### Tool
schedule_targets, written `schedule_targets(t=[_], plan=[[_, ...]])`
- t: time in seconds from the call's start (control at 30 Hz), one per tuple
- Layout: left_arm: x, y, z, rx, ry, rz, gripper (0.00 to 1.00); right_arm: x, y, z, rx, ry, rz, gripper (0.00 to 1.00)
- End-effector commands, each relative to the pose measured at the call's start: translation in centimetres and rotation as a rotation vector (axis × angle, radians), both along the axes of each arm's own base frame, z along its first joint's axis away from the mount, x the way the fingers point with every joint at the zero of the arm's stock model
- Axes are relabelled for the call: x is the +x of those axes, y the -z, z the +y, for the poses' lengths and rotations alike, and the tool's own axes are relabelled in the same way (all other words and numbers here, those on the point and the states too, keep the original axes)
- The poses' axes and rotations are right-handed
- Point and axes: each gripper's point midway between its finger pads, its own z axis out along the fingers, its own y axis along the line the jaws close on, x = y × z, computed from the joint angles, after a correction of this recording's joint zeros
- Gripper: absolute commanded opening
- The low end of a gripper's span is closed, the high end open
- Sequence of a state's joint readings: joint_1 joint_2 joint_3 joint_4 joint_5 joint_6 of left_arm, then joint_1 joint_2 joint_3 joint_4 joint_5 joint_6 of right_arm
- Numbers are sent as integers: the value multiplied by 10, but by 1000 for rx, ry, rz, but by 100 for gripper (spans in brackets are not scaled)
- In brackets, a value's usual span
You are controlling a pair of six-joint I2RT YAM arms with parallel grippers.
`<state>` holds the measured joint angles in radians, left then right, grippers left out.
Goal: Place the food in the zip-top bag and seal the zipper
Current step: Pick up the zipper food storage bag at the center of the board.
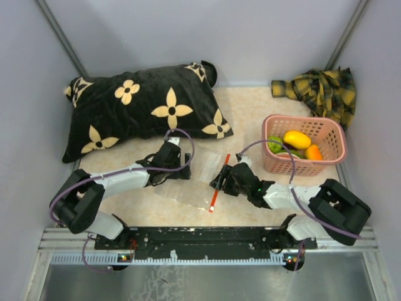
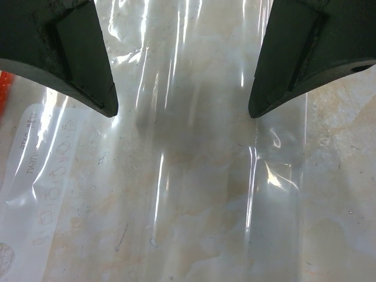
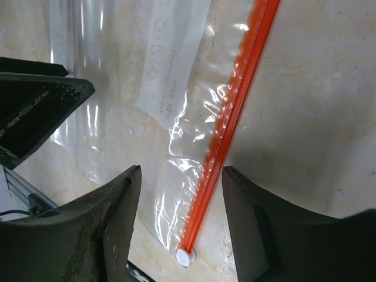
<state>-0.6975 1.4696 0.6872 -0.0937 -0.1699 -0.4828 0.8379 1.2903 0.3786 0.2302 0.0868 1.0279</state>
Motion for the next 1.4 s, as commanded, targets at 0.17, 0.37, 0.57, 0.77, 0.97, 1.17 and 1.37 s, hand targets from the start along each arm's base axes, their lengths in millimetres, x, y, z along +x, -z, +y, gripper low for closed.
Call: schedule_targets(t=[0.17, 0.37, 0.57, 0.77, 0.97, 1.17, 1.37], plan=[[-13, 6, 0, -13, 10, 54, 99, 5, -15, 18, 137, 10, -49, 57], [-13, 5, -1, -11, 10, 50, 99, 9, -37, 14, 195, 24, -122, 56], [-12, 5, -3, -13, 13, 53, 99, 11, -41, 13, 181, 31, -132, 56], [-9, -1, 0, 0, 5, 32, 98, 5, -23, -4, -21, 30, -37, 58], [-8, -27, -2, 79, 9, -41, 98, 10, -27, -29, -184, 49, -72, 60], [-19, -58, -18, 86, 57, -94, 92, 14, -30, -61, -315, 109, -117, 62], [-59, -60, -66, 35, 194, -73, 86, 17, -37, -98, -426, 217, -160, 66]])
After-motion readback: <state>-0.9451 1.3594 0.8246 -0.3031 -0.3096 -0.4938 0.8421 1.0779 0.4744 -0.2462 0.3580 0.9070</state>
